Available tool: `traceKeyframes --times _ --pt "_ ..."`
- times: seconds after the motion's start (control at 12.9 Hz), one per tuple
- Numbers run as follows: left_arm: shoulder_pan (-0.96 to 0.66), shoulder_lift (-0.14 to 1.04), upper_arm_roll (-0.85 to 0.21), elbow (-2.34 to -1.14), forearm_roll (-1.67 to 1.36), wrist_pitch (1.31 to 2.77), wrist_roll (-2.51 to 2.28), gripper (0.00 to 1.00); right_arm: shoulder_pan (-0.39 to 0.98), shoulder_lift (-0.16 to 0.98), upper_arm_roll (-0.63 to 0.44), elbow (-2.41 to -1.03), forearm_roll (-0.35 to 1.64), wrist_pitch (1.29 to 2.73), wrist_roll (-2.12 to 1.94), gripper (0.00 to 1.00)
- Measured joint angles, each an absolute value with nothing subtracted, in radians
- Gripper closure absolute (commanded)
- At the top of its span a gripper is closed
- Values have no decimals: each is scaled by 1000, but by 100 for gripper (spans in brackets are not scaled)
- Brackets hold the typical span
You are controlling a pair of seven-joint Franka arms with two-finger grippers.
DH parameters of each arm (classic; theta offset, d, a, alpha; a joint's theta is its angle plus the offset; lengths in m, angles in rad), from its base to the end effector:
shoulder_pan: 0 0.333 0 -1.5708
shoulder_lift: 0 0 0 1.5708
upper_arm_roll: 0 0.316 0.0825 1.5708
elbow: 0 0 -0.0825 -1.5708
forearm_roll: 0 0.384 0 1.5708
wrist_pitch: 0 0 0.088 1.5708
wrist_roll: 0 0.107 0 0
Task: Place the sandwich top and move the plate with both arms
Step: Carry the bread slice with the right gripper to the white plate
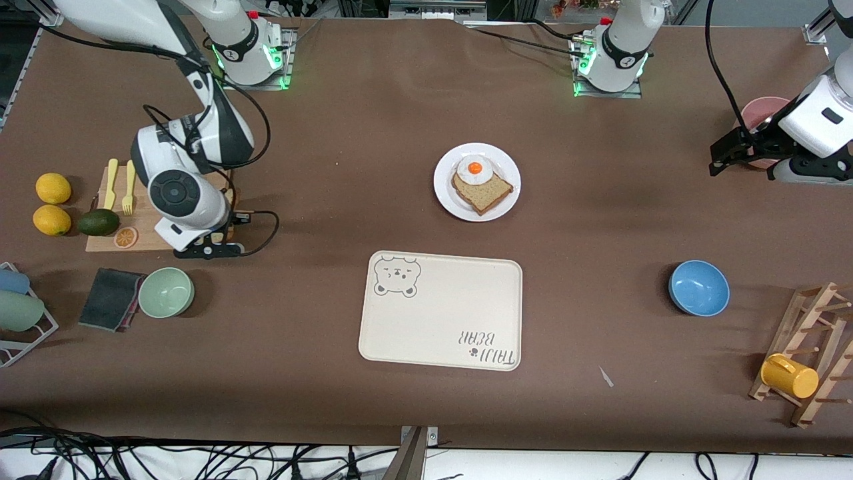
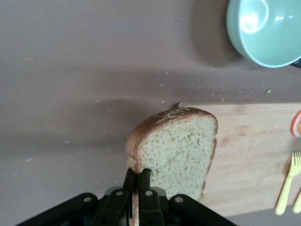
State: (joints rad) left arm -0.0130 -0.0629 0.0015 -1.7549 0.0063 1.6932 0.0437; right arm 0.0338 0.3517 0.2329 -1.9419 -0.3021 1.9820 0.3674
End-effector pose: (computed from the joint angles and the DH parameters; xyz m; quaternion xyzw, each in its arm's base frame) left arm 0.5417 -0.0056 0.5821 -0.9996 0.0280 -0.0006 0.0031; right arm 0.5674 0.1311 0.2862 0.9849 0.0298 -0.1119 0.1286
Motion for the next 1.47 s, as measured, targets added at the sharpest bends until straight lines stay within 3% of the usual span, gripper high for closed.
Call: traceKeyframes --times 0.39,0.77,1.47 --pt "-13 -63 2 -1755 6 1693 44 0 58 346 391 -1790 -204 1828 566 100" --pt "-14 -63 -1 -1755 6 1692 44 0 244 382 405 -1648 -91 1787 845 100" --pt "-14 -63 -2 -1755 6 1691 44 0 539 627 405 -1374 -80 1864 1342 100"
